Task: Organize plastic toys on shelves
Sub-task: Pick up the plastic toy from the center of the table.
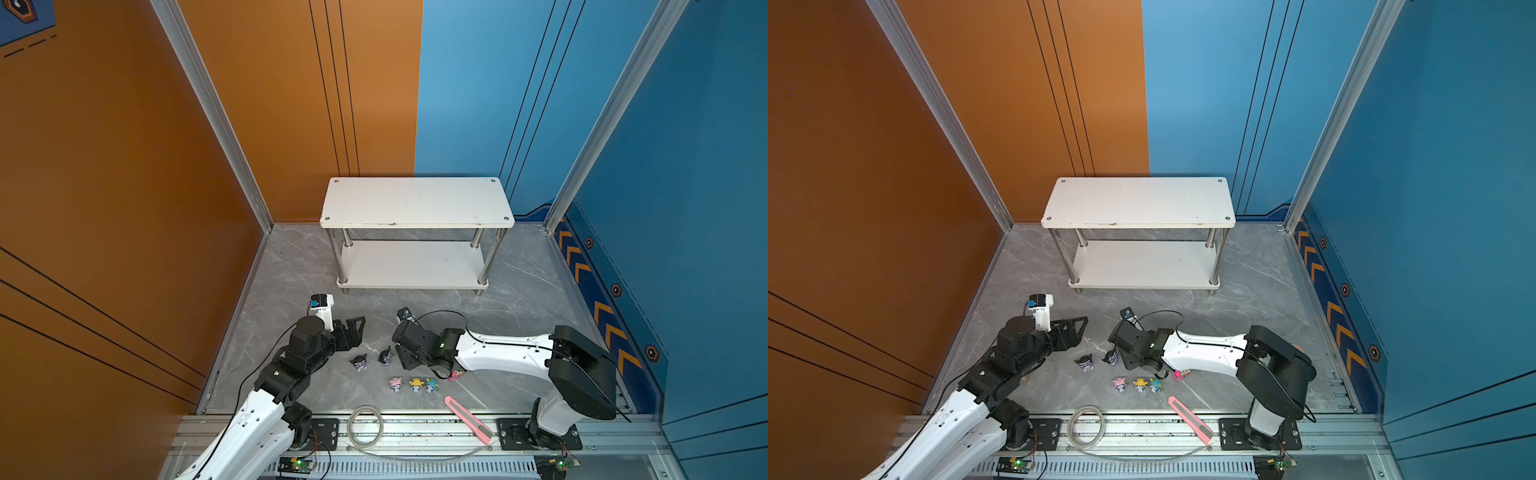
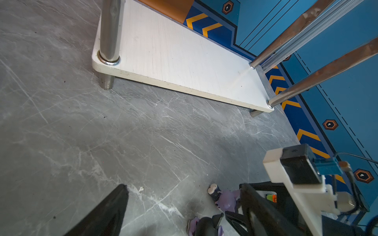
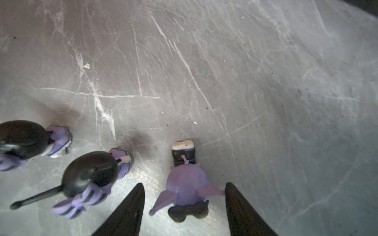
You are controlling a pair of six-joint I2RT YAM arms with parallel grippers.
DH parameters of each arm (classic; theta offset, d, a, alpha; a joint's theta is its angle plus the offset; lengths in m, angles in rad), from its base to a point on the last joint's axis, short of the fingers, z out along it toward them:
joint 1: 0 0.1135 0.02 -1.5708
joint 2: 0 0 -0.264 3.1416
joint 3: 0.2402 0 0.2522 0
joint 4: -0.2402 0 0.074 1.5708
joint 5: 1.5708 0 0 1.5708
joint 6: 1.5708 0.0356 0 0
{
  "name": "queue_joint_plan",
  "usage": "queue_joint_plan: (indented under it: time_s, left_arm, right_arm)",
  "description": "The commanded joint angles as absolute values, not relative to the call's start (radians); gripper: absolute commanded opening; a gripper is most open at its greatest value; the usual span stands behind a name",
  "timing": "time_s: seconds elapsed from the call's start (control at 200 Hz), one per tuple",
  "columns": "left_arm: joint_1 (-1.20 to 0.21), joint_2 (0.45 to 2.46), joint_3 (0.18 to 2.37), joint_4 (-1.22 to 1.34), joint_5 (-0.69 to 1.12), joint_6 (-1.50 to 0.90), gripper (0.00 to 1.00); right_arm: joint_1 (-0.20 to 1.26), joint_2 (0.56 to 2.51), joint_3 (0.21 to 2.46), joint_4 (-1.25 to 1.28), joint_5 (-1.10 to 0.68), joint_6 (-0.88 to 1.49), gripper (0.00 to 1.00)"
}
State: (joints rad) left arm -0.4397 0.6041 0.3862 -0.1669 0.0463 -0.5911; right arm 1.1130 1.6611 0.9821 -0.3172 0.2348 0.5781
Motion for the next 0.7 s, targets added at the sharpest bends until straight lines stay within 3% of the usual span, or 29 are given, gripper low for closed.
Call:
queue_joint_plan:
  time_s: [0.0,0.691]
  left_arm:
    - [-0.446,0.601,0.389,-0.152,0.046,-0.575,0.87]
    - [-0.445,0.598,0.382,-0.153,0.034,-0.574,0.88]
  right_arm:
    - [1.108,1.679,0.962,-0.299,0.224,0.597,0.64]
    - [1.101,1.696,0.951,-0.278,0.244,0.631,0.59]
